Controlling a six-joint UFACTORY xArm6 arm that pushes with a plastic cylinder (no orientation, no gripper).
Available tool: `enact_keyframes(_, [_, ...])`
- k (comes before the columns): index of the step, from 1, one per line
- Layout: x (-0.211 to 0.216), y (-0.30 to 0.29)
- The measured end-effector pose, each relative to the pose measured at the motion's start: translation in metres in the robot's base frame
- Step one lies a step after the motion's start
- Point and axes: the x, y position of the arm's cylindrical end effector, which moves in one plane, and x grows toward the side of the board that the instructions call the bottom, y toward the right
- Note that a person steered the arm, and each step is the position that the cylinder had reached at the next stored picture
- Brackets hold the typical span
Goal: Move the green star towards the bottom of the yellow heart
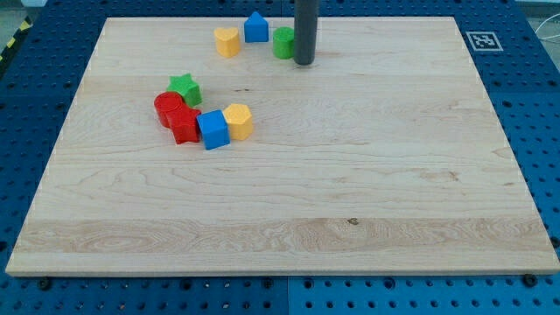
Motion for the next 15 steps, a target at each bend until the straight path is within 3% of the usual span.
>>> enact_keyframes(2, [0.061,-0.018])
enact_keyframes(6, [0.095,-0.152])
enact_keyframes(8, [0.095,-0.211])
enact_keyframes(11, [0.046,-0.214])
enact_keyframes(15, [0.015,-0.208])
